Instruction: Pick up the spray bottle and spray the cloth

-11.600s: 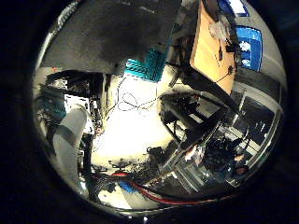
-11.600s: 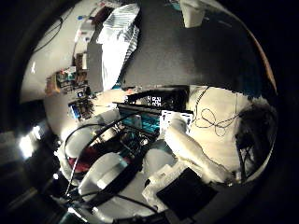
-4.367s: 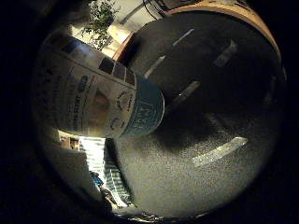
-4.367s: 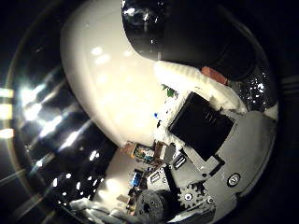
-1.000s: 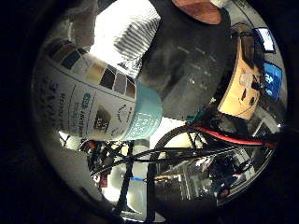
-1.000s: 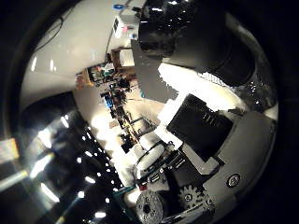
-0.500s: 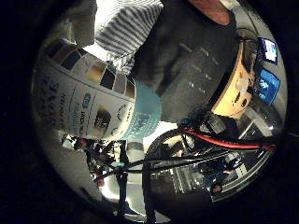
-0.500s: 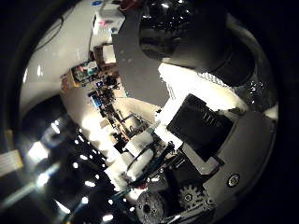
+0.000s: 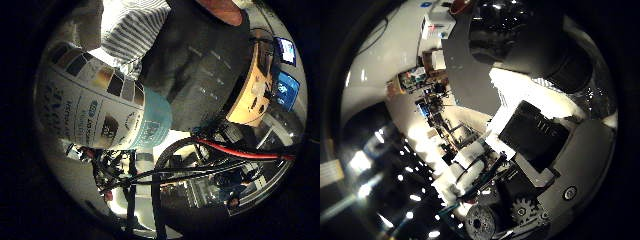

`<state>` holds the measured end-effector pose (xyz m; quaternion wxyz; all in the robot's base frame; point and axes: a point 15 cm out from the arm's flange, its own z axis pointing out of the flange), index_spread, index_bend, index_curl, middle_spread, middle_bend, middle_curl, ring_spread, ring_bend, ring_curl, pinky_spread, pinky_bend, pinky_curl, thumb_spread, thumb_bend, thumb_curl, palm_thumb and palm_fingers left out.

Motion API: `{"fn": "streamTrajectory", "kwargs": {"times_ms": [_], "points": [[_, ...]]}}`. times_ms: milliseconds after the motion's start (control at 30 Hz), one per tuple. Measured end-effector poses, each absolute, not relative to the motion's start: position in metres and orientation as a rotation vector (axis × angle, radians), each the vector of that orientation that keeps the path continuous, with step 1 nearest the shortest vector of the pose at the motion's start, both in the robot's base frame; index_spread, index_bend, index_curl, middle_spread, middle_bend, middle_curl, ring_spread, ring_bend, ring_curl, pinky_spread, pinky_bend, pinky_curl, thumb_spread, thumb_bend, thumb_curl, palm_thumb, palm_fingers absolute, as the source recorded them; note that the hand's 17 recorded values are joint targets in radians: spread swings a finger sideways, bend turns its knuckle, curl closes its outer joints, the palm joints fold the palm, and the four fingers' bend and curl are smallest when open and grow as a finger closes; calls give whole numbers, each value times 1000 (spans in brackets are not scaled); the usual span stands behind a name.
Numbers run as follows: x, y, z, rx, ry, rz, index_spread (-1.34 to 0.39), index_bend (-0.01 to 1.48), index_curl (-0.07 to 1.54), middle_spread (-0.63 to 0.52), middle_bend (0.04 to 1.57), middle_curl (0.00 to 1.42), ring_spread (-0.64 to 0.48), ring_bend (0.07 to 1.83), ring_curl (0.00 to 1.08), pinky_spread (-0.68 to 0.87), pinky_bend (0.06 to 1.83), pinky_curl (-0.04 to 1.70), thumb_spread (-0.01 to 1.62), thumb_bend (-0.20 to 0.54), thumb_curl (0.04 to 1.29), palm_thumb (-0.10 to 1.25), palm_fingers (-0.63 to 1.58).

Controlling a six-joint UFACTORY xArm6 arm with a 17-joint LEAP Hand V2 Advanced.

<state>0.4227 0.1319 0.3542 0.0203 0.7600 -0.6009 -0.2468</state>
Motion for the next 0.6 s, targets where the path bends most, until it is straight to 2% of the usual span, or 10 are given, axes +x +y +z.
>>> {"fn": "streamTrajectory", "kwargs": {"times_ms": [600], "points": [[443, 140, 325, 2361, -1873, -766, -202, 1179, 661, -105, 1341, 586, -166, 1452, 566, -264, 1055, 1112, 1076, -13, 670, 983, 1216]]}}
